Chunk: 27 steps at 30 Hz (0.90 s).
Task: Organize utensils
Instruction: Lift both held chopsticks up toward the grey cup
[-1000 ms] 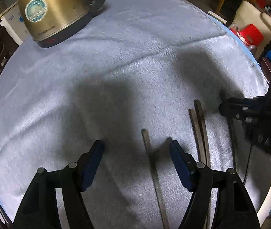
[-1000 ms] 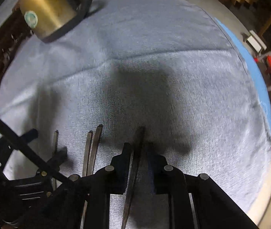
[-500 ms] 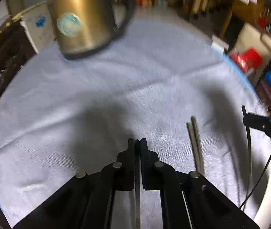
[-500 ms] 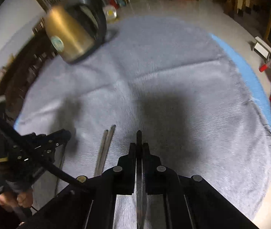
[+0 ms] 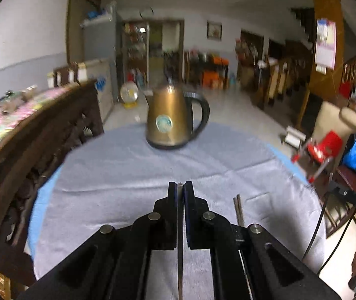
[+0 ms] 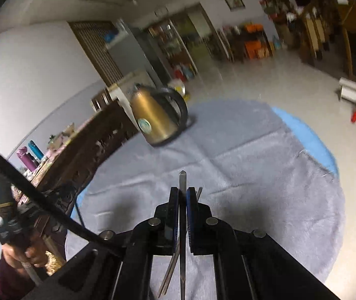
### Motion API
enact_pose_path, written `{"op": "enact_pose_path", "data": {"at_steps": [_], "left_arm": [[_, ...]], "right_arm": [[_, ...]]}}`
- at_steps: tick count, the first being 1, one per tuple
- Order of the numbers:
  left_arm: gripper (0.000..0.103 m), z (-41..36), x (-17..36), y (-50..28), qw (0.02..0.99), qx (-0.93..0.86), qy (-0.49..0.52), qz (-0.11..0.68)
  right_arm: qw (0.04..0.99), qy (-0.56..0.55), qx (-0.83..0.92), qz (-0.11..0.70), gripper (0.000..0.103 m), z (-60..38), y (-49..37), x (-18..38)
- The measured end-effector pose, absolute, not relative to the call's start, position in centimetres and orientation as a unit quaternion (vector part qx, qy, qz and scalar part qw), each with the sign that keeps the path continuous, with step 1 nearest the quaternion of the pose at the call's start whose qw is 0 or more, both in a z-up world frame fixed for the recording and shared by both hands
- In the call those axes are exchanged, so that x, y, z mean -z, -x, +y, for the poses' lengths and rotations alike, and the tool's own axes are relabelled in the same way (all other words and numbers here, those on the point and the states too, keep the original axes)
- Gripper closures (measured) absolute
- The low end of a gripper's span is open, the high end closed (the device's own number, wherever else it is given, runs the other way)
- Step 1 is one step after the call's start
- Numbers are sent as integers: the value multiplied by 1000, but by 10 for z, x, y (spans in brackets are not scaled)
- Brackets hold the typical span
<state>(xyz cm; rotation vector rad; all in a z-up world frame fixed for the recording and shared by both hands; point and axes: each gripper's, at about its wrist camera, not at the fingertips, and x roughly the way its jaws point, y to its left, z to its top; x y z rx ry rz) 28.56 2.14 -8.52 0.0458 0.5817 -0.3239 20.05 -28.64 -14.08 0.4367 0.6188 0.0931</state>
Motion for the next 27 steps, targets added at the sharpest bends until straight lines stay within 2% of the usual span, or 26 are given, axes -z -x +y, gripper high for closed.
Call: {"op": "enact_pose_path", "data": {"at_steps": [12, 19, 27], "left_arm": [[98, 58, 37, -179, 970, 151, 50, 185], [98, 71, 11, -138, 976, 147, 83, 137], [98, 78, -10, -106, 976, 156, 110, 103]], "right_arm": [[967, -169, -28, 187, 96, -245, -92, 97], [980, -164, -14, 115, 96, -228, -52, 70], [983, -167, -10, 77, 96, -222, -26, 53]]}}
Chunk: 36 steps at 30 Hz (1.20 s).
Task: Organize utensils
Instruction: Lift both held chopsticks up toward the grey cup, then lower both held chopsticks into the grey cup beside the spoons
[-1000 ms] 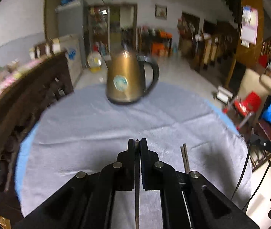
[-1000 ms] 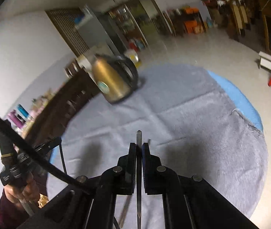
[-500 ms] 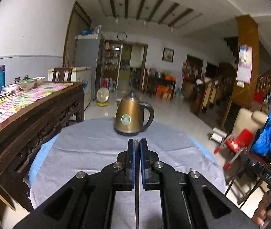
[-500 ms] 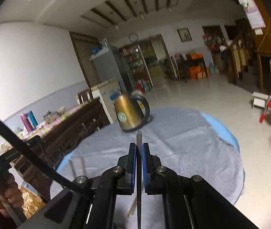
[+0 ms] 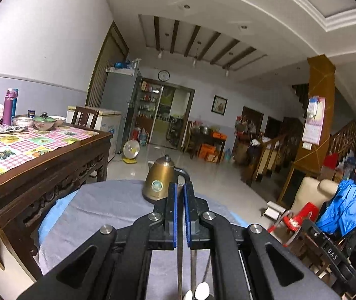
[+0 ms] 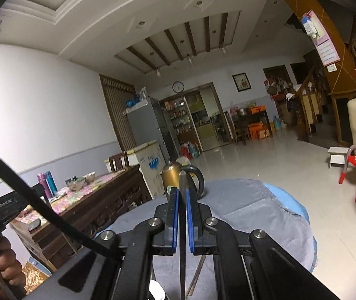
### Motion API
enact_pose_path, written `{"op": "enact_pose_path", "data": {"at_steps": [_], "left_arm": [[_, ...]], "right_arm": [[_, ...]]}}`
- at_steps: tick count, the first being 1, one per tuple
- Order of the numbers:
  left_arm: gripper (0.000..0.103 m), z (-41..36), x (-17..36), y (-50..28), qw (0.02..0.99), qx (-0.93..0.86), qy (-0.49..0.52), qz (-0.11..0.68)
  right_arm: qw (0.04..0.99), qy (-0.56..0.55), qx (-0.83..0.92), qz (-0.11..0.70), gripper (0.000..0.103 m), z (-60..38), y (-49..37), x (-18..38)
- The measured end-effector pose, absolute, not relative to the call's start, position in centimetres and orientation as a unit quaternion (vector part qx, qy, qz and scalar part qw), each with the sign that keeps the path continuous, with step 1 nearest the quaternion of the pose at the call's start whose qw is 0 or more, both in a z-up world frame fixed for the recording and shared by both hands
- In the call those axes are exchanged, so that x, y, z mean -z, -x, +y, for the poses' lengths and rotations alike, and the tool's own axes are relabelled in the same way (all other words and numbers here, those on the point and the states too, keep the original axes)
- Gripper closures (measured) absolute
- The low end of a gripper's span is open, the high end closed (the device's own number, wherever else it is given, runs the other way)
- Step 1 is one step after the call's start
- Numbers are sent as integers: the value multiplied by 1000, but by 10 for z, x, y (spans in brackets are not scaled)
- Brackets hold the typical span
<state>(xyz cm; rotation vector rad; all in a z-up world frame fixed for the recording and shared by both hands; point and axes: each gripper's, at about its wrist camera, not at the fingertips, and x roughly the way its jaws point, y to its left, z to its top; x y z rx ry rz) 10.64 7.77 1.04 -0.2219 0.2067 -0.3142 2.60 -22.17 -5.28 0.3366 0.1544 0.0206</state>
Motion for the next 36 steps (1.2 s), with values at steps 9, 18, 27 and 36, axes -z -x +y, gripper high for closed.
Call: {"op": "enact_pose_path", "data": {"at_steps": [9, 18, 27, 36], "left_arm": [[98, 74, -15, -88, 976, 158, 123, 85], [98, 59, -4, -86, 977, 150, 120, 90], [98, 51, 6, -89, 977, 148, 116, 104], [98, 48, 10, -88, 979, 141, 107, 101]], "right_arm": [[982, -185, -15, 25, 96, -214, 4, 43], [985, -172, -21, 13, 96, -190, 7, 52], [986, -165, -24, 33, 96, -182, -3, 61], [986, -159, -27, 42, 96, -180, -5, 62]]}}
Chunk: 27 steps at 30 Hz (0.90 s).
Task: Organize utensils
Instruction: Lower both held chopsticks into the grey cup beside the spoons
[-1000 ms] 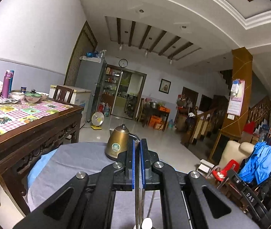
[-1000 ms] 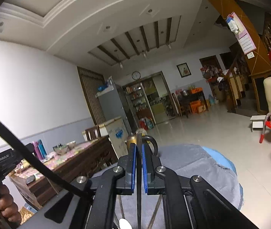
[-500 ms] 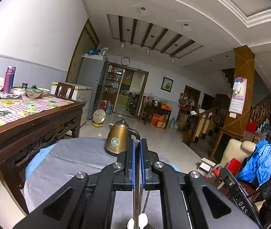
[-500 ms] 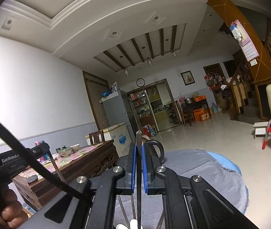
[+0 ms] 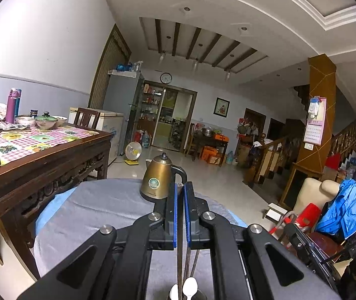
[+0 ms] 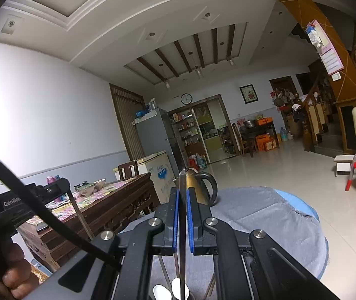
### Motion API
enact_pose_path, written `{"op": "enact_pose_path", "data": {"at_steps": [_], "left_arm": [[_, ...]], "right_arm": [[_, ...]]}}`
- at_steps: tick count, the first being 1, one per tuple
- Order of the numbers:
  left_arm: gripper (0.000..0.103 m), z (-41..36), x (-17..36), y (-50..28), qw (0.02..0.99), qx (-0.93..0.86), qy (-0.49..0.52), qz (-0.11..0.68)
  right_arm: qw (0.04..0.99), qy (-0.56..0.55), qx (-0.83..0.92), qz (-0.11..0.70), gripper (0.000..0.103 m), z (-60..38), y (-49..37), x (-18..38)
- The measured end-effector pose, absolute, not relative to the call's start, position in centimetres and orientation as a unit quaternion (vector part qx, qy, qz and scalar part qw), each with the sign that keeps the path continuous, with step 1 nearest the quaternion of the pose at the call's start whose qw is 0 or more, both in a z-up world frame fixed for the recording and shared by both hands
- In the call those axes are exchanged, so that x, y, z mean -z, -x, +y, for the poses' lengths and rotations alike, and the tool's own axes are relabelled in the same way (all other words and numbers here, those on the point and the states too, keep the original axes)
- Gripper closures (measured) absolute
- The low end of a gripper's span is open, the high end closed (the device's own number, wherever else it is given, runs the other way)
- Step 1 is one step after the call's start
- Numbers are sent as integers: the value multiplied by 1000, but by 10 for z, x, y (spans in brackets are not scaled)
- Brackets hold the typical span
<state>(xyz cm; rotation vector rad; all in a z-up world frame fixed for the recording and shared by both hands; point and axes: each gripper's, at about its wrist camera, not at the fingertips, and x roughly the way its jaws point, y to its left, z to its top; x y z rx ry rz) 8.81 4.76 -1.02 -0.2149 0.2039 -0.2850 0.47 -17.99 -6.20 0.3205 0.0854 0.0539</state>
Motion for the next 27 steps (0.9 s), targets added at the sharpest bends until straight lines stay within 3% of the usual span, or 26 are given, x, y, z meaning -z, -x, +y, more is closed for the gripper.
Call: {"op": "enact_pose_path", "data": {"at_steps": [27], "left_arm": [[98, 32, 48, -99, 976, 118, 88, 159]], "right_arm": [[981, -169, -34, 93, 96, -173, -16, 84]]}}
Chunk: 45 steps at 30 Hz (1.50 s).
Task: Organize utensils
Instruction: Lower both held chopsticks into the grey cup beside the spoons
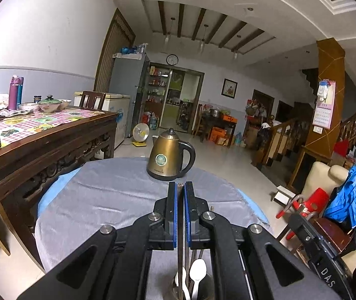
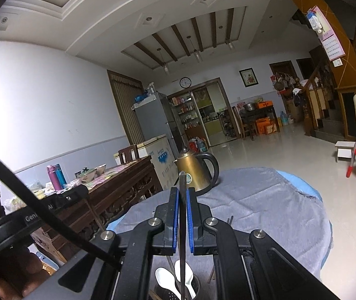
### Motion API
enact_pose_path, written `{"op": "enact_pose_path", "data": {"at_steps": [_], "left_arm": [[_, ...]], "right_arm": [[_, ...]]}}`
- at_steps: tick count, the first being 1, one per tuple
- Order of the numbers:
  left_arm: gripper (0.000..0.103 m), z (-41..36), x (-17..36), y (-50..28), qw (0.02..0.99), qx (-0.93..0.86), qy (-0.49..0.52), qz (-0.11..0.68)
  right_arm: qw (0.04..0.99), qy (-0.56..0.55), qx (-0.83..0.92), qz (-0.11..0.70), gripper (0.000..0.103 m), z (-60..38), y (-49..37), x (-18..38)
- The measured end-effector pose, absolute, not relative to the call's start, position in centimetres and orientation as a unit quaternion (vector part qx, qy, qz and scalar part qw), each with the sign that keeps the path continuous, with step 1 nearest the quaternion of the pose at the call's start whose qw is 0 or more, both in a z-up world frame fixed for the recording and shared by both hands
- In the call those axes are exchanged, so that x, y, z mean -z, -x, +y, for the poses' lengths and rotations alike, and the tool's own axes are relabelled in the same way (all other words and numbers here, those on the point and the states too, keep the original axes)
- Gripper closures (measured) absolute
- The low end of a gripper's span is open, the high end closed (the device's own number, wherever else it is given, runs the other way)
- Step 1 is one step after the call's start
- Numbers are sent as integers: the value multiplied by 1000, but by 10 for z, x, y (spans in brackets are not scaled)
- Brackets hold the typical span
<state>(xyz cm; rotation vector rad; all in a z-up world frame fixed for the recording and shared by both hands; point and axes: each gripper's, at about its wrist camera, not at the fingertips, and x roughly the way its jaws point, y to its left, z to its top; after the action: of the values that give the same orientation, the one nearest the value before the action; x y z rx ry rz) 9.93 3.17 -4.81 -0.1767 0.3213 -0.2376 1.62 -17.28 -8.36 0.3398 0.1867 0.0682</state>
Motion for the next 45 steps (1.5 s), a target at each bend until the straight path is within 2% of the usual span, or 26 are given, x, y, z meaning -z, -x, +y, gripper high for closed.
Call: {"op": "enact_pose_path", "data": {"at_steps": [33, 40, 43, 45], "left_arm": [[98, 40, 62, -115, 970, 116, 86, 195], [98, 38, 64, -118, 968, 116, 86, 207], [91, 38, 64, -118, 967, 115, 83, 210], [73, 38, 65, -118, 967, 114, 83, 212]], "right_arm": [[978, -165, -38, 122, 96, -172, -13, 101], [976, -164, -41, 133, 94, -171, -15, 100], [974, -170, -45, 139, 93, -172, -16, 100], [974, -174, -46, 139, 93, -174, -15, 99]]}}
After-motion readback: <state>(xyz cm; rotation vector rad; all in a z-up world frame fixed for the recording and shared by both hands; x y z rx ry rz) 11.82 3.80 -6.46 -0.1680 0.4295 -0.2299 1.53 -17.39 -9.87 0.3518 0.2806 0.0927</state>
